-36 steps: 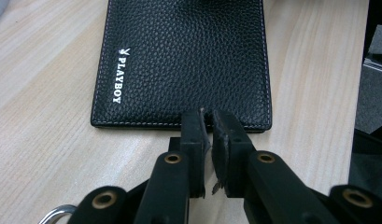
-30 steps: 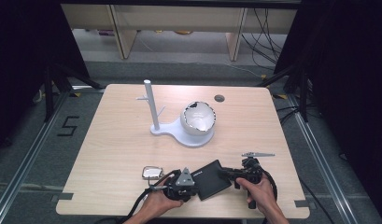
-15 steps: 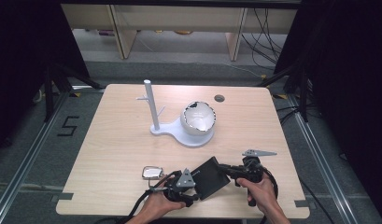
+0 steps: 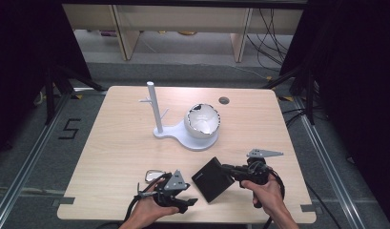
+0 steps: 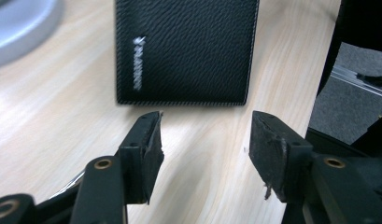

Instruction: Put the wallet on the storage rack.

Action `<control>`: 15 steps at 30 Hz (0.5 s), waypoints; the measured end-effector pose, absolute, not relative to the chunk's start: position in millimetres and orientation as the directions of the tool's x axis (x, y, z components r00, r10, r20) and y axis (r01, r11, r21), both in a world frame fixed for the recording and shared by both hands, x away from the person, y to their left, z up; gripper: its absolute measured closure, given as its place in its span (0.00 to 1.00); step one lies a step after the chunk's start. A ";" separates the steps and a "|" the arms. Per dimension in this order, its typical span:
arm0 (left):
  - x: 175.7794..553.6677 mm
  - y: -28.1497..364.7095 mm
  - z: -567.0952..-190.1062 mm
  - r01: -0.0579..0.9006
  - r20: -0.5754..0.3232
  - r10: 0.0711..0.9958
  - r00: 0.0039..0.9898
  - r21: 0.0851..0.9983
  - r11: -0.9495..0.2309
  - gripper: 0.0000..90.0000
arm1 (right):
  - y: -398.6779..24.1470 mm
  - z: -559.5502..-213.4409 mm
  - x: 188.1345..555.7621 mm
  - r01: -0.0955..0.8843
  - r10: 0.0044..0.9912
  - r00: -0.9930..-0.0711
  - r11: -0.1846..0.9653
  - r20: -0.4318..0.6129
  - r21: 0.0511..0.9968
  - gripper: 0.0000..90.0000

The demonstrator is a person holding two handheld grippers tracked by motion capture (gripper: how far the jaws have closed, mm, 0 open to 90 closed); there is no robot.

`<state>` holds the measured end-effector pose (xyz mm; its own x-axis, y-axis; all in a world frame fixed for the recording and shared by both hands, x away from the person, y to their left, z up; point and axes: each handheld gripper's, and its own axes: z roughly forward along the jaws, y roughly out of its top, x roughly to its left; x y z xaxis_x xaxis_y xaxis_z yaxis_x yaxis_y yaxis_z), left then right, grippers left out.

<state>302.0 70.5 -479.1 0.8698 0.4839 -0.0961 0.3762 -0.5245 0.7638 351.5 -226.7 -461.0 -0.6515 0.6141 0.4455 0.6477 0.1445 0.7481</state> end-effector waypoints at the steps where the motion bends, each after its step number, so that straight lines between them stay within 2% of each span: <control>1: 301.4 74.6 -477.1 0.374 -0.088 0.495 0.864 0.772 -0.515 0.48 | -227.2 -457.4 350.6 0.646 0.610 -0.655 0.146 0.446 0.749 0.92; 7: 298.0 97.0 -469.5 0.374 -0.060 0.528 0.847 0.774 -0.511 0.48 | -228.3 -443.9 354.8 0.632 0.607 -0.658 0.124 0.446 0.765 0.93; 8: 297.9 102.7 -468.4 0.366 -0.046 0.528 0.848 0.771 -0.521 0.48 | -230.2 -438.8 359.6 0.599 0.607 -0.678 0.129 0.415 0.790 0.93; 14: 294.7 119.8 -469.8 0.397 -0.066 0.563 0.824 0.775 -0.491 0.47 | -232.9 -421.1 369.0 0.573 0.621 -0.682 0.125 0.386 0.810 0.93; 15: 295.5 124.0 -469.7 0.390 -0.056 0.558 0.828 0.773 -0.501 0.47 | -231.8 -417.4 369.1 0.595 0.619 -0.669 0.114 0.411 0.796 0.93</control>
<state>295.5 124.0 -469.7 0.8281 0.5577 -0.0562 0.3898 -0.5009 0.7727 369.1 -231.8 -417.4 -0.6690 0.6192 0.4111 0.5946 0.1140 0.7959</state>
